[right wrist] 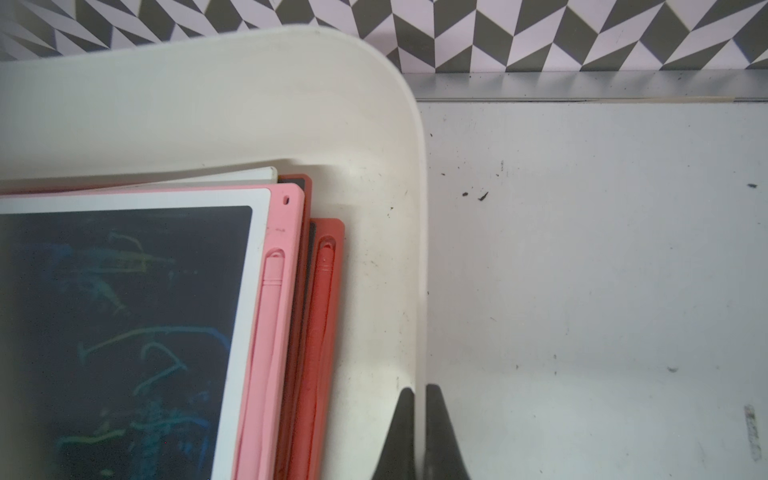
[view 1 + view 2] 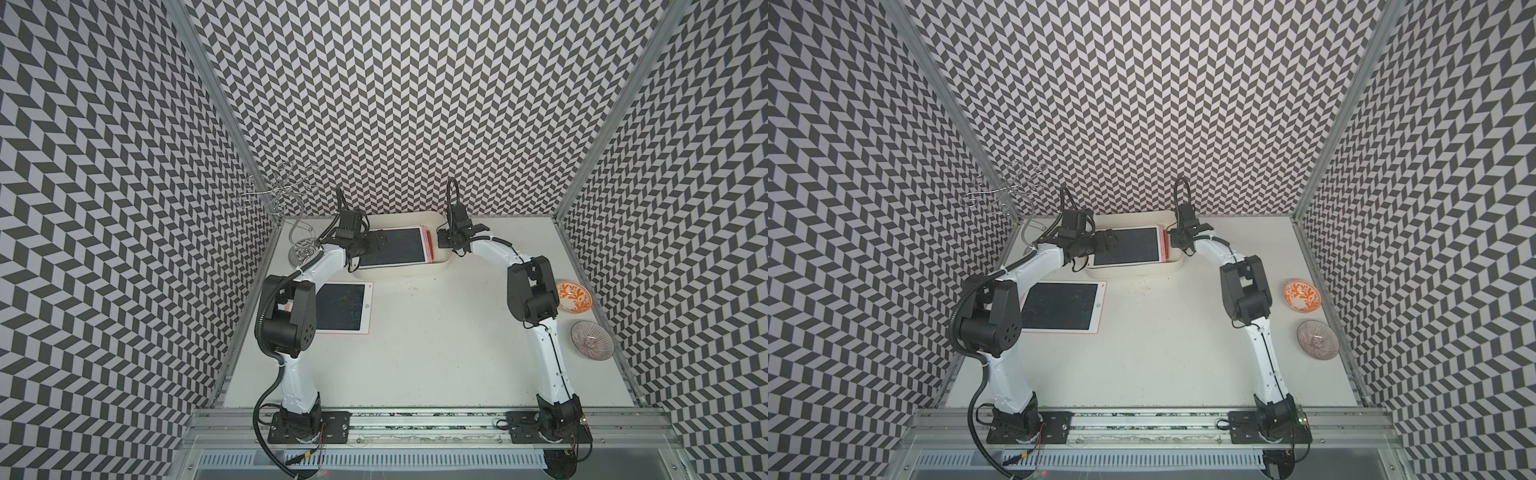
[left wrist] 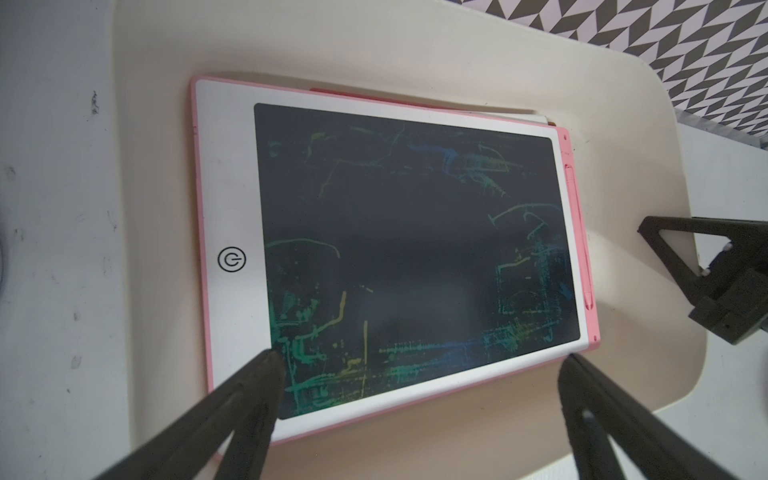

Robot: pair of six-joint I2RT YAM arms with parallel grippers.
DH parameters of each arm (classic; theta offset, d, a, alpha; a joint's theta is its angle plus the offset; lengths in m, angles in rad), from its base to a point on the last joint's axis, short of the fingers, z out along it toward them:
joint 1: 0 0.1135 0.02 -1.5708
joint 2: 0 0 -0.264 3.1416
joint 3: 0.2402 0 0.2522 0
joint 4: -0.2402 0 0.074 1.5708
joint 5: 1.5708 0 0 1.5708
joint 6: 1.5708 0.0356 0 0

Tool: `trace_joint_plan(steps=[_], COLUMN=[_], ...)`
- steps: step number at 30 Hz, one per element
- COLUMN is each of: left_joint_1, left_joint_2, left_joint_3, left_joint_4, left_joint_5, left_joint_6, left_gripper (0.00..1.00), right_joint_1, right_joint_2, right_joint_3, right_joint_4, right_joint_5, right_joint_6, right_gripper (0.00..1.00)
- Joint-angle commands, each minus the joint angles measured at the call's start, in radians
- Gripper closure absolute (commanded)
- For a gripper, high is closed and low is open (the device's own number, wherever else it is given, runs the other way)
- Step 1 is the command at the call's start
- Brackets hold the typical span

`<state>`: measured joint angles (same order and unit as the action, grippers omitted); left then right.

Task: Take out the writing tablet from the storage box
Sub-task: Pick up the storage box at the center of the board.

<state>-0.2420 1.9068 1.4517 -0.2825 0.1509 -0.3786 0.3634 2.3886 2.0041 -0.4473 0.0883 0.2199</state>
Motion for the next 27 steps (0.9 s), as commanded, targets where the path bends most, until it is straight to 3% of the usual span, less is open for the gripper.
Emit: trace_joint_plan(steps=[1, 12, 21, 27], left_joint_1=[-0.002, -0.003, -0.003, -0.003], left_joint_2=[-0.011, -0.033, -0.070, -0.074], left_joint_3=[0.026, 0.006, -0.025, -0.017], left_joint_4=[-0.015, -0.014, -0.022, -0.032], left_joint_5=[-0.006, -0.009, -0.011, 0.000], left_joint_6=[0.001, -0.009, -0.010, -0.011], left_gripper=[0.01, 0.01, 0.01, 0.01], right_joint_1=[-0.003, 0.031, 0.074, 0.080], right_joint_2=[-0.047, -0.357, -0.430, -0.450], right_joint_3=[-0.053, -0.558, -0.734, -0.870], right_joint_4=[0.104, 0.641, 0.940, 1.290], right_joint_5=[-0.021, 0.127, 0.222, 0.247], right_joint_6=[0.014, -0.008, -0.054, -0.072], right_gripper=[1.00, 1.00, 1.00, 1.00])
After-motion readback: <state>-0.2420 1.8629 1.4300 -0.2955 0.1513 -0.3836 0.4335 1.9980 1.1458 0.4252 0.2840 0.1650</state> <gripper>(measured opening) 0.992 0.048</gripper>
